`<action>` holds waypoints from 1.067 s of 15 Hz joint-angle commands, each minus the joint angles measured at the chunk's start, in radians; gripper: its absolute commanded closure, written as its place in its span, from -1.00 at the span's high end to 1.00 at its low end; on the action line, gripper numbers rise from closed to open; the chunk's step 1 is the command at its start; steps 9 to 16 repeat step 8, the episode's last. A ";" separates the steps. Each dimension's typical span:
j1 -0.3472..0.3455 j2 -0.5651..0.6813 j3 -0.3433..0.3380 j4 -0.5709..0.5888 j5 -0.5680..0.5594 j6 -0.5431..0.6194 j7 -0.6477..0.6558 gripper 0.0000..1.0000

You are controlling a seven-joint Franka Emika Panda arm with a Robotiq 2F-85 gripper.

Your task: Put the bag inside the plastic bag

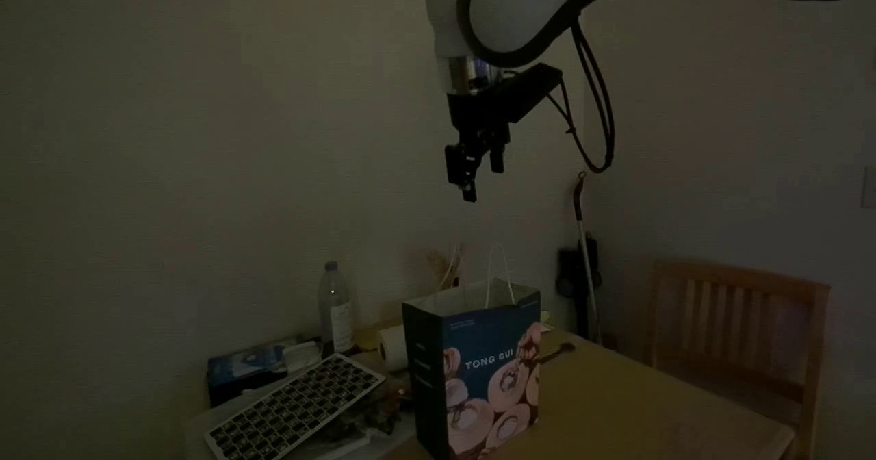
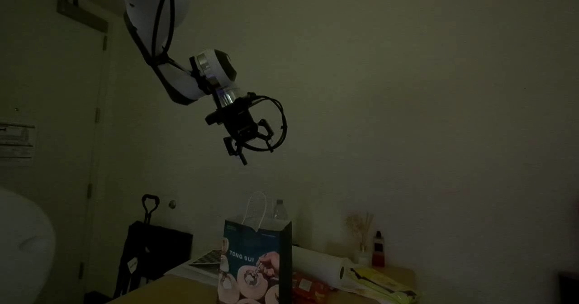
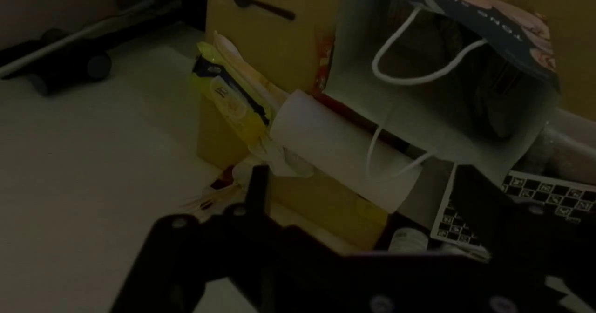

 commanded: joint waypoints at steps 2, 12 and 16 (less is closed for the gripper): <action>-0.006 -0.017 0.010 0.004 -0.030 0.025 0.009 1.00; -0.007 -0.025 0.012 -0.001 -0.034 0.031 0.009 1.00; -0.007 -0.025 0.012 -0.001 -0.034 0.031 0.009 1.00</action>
